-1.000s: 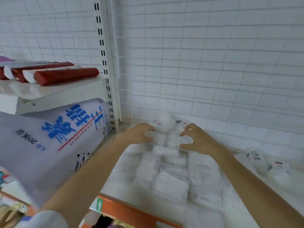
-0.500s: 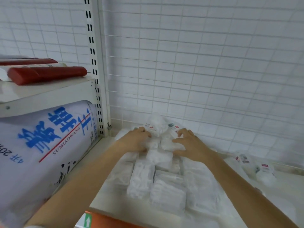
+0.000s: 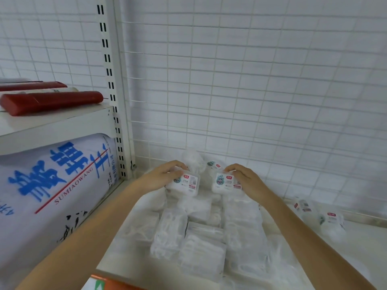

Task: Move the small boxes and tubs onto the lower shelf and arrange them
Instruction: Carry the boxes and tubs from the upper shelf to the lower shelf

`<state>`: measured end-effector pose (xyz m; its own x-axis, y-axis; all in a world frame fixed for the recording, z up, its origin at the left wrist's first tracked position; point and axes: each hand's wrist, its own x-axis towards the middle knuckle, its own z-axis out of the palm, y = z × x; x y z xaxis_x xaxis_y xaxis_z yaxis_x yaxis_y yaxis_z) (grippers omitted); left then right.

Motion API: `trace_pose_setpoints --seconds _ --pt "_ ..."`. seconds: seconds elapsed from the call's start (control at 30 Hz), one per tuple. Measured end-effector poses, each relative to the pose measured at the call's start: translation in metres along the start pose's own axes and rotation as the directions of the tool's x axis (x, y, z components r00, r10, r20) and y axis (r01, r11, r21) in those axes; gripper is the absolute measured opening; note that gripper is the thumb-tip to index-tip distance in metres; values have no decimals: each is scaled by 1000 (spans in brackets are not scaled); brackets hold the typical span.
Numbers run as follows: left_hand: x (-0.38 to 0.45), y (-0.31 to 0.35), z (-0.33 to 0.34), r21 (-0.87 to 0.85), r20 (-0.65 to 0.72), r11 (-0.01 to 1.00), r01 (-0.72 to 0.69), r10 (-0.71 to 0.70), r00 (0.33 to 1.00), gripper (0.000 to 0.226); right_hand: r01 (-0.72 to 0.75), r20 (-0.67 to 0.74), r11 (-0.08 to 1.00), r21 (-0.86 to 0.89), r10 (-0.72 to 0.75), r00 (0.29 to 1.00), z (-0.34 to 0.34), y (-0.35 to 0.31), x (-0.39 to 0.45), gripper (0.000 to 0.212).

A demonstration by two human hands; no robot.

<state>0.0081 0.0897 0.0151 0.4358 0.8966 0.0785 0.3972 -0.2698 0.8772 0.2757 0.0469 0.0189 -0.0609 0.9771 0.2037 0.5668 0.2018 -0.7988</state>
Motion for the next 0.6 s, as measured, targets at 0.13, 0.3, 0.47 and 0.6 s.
trace_pose_setpoints --seconds 0.13,0.3,0.47,0.6 --pt "-7 3 13 -104 116 989 109 -97 989 16 -58 81 998 -20 59 995 -4 1 -10 14" --pt "-12 1 13 92 230 989 118 -136 964 71 -54 230 969 -241 111 967 -14 5 -22 65" --pt "-8 0 19 351 96 936 -20 -15 995 63 29 147 946 -322 20 989 -16 6 -27 72" --pt "-11 6 19 476 12 868 -139 152 988 67 72 -11 910 -407 -84 996 -20 5 -44 68"
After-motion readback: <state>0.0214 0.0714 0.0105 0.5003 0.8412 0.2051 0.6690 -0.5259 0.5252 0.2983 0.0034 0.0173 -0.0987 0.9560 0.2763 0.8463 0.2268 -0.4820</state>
